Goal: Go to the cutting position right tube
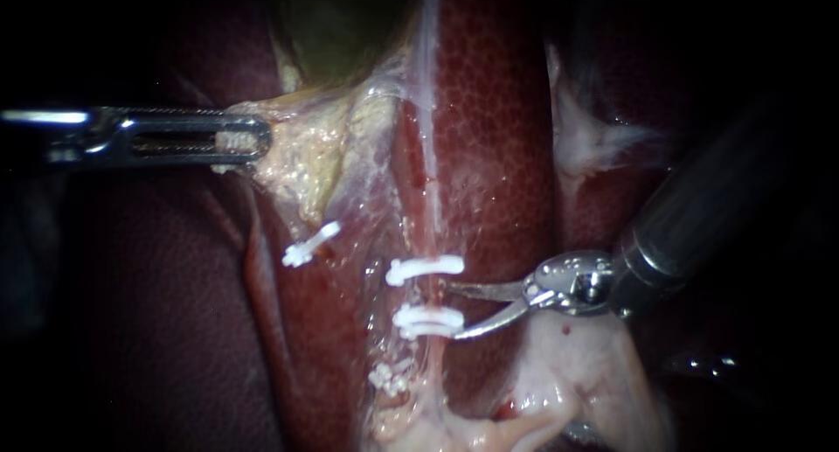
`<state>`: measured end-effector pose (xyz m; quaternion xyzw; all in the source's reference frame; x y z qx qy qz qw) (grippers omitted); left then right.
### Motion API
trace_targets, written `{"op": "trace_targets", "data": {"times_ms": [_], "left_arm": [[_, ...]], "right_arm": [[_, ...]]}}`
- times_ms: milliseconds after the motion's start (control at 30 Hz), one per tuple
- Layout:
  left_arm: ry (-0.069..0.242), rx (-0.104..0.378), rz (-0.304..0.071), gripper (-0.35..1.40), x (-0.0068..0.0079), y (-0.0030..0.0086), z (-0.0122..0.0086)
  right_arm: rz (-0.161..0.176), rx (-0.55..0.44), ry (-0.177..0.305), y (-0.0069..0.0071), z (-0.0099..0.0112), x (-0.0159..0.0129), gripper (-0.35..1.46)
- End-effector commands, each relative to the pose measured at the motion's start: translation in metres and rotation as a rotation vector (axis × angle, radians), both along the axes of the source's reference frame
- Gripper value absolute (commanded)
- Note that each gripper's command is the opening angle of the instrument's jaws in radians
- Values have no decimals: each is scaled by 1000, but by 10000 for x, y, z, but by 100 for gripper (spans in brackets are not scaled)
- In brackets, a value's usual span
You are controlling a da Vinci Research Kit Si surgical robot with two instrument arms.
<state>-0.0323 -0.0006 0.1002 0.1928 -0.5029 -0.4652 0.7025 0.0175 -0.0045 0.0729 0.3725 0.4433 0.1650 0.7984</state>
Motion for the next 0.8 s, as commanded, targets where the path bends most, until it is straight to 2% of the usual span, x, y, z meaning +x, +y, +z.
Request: {"op": "trace_targets", "data": {"times_ms": [33, 433, 633, 800], "left_arm": [[-1, 0, 0, -35, 0, 0, 0], [0, 0, 0, -35, 0, 0, 0], [0, 0, 0, -35, 0, 0, 0], [0, 0, 0, -35, 0, 0, 0]], "right_arm": [[1, 0, 0, 1, 1, 1, 131], [13, 0, -10, 3, 17, 24, 128], [20, 2, -17, -5, 27, 38, 131], [6, 8, -8, -10, 30, 47, 133]]}}
